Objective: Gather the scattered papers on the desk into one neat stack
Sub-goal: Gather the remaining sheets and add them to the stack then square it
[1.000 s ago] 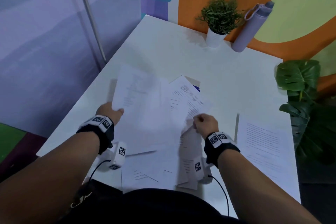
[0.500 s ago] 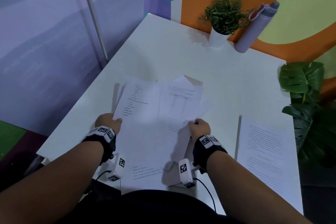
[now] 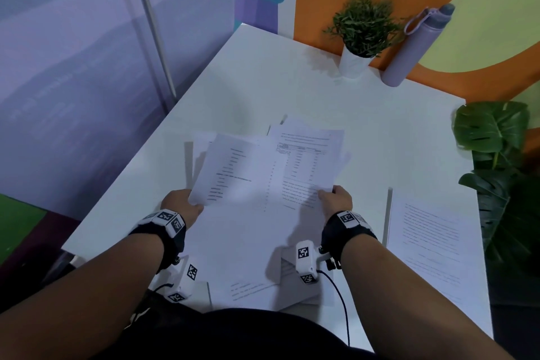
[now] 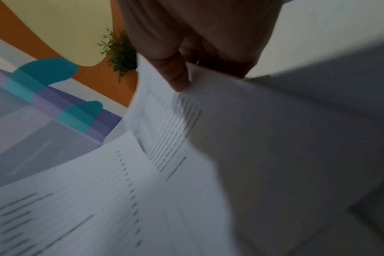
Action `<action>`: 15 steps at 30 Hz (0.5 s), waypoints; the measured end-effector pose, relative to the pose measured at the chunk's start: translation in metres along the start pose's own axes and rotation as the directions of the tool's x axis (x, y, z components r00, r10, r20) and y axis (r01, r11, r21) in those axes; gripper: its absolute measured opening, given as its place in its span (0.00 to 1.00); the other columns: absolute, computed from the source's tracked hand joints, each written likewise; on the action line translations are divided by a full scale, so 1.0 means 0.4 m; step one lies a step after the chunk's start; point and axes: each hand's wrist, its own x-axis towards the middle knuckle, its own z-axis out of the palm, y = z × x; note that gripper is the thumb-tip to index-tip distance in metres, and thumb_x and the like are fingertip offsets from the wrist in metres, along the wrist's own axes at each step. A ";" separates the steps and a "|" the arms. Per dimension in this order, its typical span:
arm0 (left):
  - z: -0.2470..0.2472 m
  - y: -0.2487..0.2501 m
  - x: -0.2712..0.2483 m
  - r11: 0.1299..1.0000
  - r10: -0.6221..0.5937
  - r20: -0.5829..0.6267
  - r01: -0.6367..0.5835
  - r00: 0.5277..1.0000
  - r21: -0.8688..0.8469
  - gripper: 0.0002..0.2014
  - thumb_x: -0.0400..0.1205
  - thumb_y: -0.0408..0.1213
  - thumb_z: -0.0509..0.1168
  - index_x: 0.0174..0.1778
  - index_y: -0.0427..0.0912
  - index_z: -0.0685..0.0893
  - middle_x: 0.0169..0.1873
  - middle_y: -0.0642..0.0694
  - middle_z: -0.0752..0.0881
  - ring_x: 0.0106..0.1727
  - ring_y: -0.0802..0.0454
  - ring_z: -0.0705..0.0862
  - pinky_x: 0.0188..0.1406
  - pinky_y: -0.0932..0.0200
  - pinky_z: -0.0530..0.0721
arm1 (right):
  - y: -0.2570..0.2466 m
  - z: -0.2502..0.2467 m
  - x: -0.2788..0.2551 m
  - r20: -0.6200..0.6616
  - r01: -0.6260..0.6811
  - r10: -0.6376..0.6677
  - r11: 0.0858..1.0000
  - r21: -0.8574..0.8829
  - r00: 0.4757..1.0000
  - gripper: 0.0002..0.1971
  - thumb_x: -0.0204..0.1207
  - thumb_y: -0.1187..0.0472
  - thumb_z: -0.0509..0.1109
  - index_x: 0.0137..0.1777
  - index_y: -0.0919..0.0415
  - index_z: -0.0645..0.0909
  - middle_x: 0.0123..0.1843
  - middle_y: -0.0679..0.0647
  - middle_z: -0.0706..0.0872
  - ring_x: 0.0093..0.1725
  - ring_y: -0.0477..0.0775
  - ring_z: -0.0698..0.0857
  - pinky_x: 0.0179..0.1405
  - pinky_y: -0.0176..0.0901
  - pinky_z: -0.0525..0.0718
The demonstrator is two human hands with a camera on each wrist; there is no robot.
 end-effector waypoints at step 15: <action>-0.062 -0.011 0.039 0.974 -0.181 -0.223 0.143 0.958 -0.173 0.39 0.74 0.28 0.69 0.79 0.41 0.57 0.64 0.31 0.81 0.63 0.32 0.81 0.65 0.44 0.76 | 0.002 -0.160 0.013 -0.245 0.208 -0.262 0.952 -0.226 0.933 0.10 0.75 0.75 0.56 0.40 0.60 0.72 0.34 0.53 0.76 0.42 0.62 0.79 0.37 0.41 0.76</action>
